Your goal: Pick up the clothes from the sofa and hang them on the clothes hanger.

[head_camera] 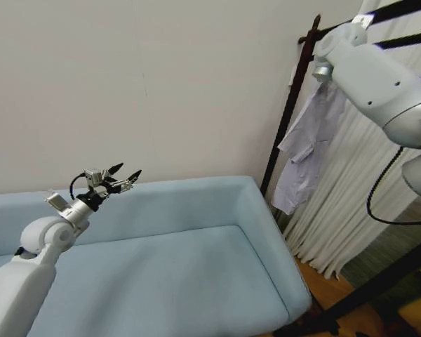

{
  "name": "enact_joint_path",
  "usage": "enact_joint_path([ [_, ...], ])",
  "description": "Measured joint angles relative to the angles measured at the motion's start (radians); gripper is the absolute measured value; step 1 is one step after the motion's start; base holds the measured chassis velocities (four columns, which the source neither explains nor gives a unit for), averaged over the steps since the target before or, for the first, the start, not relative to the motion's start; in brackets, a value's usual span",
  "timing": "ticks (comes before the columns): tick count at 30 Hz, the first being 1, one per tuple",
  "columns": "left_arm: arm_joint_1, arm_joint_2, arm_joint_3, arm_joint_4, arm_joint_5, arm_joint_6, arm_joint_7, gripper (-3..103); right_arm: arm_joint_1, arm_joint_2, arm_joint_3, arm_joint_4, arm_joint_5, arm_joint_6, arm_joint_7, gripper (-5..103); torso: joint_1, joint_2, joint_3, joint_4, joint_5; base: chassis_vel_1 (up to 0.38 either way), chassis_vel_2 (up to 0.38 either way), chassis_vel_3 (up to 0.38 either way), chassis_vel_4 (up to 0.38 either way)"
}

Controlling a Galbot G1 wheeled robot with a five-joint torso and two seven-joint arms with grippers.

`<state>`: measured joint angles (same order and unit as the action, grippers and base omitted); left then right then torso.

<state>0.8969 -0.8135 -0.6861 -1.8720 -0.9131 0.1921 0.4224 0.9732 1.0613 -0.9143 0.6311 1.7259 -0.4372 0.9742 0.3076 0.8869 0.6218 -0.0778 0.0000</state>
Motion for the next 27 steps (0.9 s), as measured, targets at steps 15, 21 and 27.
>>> enact_joint_path([
  [15,0.078,-0.024,-0.078,-0.047,0.007,0.002,-0.025,100,-0.002,-0.219,-0.029,0.437,-0.015,0.003,0.0,100,0.0,0.0,0.0,0.0,0.0003,0.0,0.0,0.0,0.0],
  [21,0.129,-0.04,-0.107,-0.083,0.015,0.003,-0.087,100,-0.069,-0.29,0.075,0.658,0.008,0.011,-0.011,100,0.0,0.0,0.0,0.0001,-0.0002,0.0,0.0,0.0,0.0],
  [27,0.178,-0.063,-0.119,-0.137,0.046,0.029,-0.276,100,-0.174,-0.35,0.166,0.813,-0.043,0.029,-0.153,100,0.0,0.0,0.0,0.0001,-0.0003,0.0,0.0,0.0,0.0],
])
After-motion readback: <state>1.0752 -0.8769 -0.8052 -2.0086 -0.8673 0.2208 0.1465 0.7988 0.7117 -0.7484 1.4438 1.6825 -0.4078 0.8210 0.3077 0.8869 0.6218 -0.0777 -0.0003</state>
